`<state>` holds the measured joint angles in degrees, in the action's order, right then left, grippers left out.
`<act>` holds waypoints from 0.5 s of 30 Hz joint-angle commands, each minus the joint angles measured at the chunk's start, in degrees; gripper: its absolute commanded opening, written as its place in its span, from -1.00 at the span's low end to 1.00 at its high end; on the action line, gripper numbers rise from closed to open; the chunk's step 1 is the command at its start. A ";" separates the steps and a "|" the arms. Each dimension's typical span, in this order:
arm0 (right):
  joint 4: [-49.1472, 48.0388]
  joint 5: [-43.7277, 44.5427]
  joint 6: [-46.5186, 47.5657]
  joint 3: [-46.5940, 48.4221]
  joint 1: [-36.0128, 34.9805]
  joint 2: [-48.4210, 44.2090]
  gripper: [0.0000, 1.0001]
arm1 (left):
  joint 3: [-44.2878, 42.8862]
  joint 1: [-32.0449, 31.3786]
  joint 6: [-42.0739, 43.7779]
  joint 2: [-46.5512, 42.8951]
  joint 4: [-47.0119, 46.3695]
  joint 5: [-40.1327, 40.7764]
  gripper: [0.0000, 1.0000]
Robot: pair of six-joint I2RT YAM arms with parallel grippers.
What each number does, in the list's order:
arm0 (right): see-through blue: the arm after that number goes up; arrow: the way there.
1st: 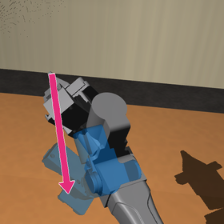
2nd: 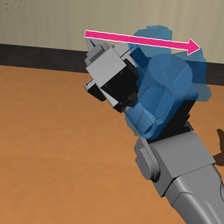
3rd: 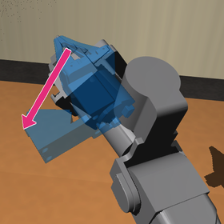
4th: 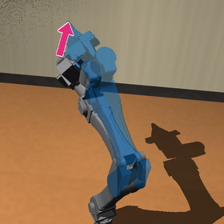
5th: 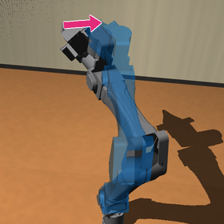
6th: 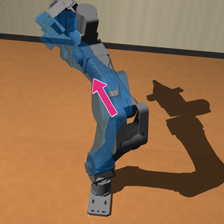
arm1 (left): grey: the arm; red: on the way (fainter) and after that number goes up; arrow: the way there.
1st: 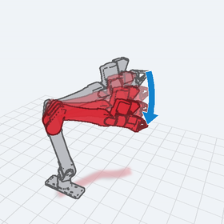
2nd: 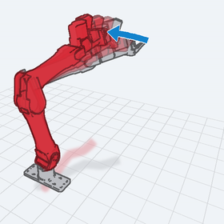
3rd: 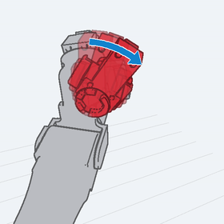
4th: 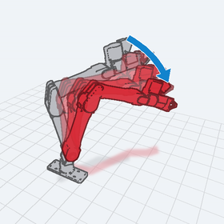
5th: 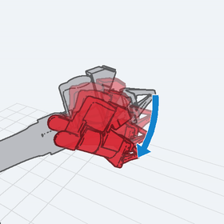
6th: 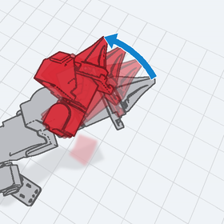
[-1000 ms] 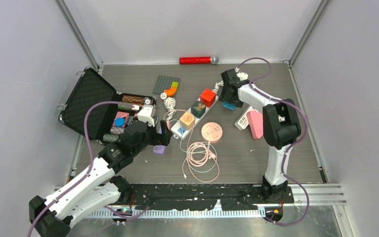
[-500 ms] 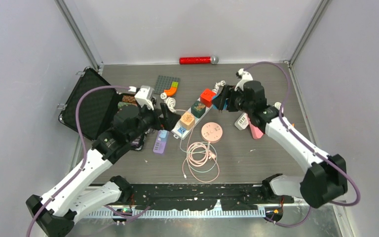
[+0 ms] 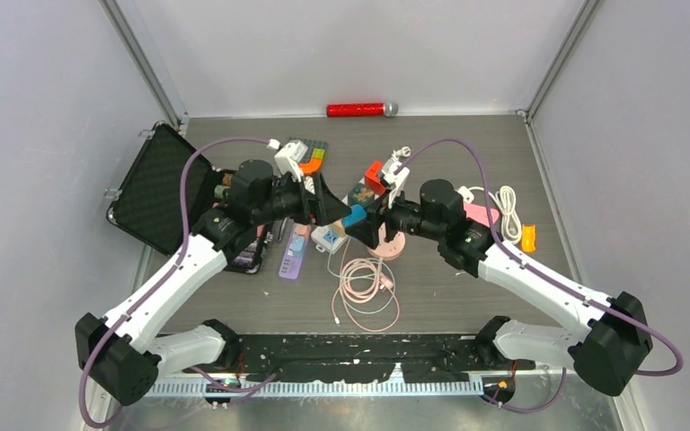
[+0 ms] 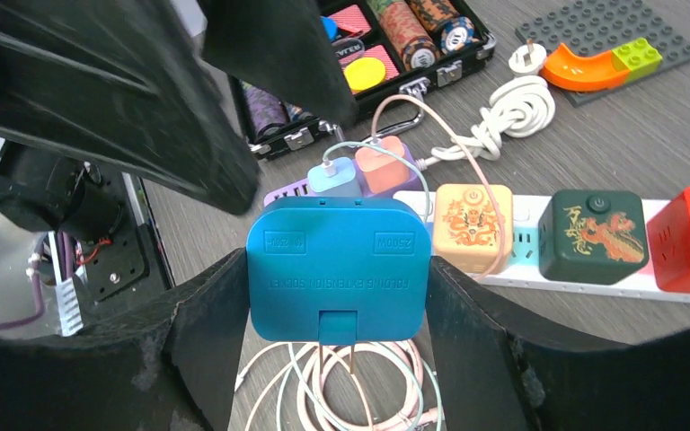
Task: Insert the plug
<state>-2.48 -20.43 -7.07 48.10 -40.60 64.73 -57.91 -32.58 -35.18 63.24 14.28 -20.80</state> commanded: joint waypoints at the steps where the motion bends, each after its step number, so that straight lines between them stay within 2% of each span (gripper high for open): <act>1: -3.19 -1.82 6.18 0.54 -2.22 -2.14 0.08 | -0.70 0.66 -0.65 2.16 -0.14 -10.44 0.55; 10: -0.03 -0.03 9.60 2.10 -4.78 -1.18 0.07 | -0.18 0.73 0.29 4.94 3.50 -15.33 0.36; 13: 0.21 0.46 10.32 2.57 -5.55 -0.75 0.07 | 0.12 0.75 -0.05 6.32 3.79 -17.13 0.24; 15: 0.20 1.34 11.11 2.62 -6.30 -0.48 0.07 | 0.39 0.72 -0.41 6.93 3.57 -18.78 0.09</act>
<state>-0.95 -20.60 1.37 48.12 -45.60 64.27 -56.97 -32.16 -35.59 69.17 17.41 -34.39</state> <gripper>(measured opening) 0.701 0.596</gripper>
